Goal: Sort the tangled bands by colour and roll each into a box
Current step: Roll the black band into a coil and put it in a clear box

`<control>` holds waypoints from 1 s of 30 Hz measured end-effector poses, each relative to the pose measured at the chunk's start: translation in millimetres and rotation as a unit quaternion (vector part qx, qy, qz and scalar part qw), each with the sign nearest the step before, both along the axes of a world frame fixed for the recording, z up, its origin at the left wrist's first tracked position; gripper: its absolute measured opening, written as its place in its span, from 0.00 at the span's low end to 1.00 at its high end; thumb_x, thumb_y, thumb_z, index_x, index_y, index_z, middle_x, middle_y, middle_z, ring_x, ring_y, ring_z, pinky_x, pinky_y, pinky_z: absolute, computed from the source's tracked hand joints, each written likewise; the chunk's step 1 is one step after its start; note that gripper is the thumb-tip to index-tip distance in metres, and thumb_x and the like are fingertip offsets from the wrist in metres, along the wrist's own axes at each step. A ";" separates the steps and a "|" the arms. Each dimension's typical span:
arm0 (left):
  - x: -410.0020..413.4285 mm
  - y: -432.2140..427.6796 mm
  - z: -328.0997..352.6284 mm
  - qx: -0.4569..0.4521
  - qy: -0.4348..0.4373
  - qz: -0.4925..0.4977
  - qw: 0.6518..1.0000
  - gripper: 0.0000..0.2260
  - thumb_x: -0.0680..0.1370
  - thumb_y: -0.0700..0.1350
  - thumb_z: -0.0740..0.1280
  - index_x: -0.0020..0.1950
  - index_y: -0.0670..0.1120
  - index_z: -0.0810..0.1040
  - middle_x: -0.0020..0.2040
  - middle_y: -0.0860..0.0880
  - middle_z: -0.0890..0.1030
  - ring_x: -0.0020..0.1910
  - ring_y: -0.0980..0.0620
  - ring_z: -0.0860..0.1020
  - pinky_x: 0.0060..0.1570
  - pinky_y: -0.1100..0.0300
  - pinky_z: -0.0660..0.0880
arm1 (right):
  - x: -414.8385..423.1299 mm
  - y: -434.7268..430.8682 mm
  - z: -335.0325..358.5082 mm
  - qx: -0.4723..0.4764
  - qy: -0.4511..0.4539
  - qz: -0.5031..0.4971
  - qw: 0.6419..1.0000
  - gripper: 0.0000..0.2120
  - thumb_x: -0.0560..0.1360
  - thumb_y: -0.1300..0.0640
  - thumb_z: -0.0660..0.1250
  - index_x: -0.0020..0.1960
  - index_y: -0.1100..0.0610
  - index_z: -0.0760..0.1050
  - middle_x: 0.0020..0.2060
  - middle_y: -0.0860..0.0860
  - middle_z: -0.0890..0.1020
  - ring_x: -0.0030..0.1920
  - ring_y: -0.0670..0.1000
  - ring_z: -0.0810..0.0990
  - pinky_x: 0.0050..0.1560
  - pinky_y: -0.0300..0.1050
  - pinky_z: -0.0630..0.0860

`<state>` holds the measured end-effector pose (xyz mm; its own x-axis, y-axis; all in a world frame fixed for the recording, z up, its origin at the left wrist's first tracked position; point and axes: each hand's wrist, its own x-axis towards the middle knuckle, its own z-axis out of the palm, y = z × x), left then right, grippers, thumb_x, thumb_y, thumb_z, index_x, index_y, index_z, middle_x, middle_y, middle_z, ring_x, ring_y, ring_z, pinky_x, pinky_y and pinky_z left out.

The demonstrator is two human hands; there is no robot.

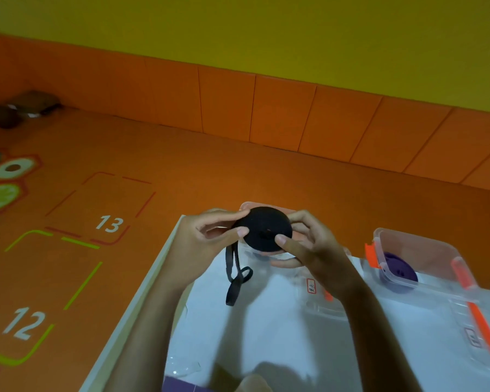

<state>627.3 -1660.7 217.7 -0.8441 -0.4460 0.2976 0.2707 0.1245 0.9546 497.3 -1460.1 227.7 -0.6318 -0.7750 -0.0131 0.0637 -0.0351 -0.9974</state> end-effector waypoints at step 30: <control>5.2 77.1 6.0 0.062 -0.033 -0.015 0.997 0.17 0.70 0.55 0.82 0.57 0.54 0.89 0.57 0.49 0.88 0.59 0.49 0.86 0.56 0.62 0.80 | 14.5 77.6 -5.2 -0.052 -0.025 -0.059 0.997 0.13 0.76 0.51 0.78 0.54 0.55 0.79 0.54 0.59 0.87 0.45 0.67 0.89 0.47 0.55 0.87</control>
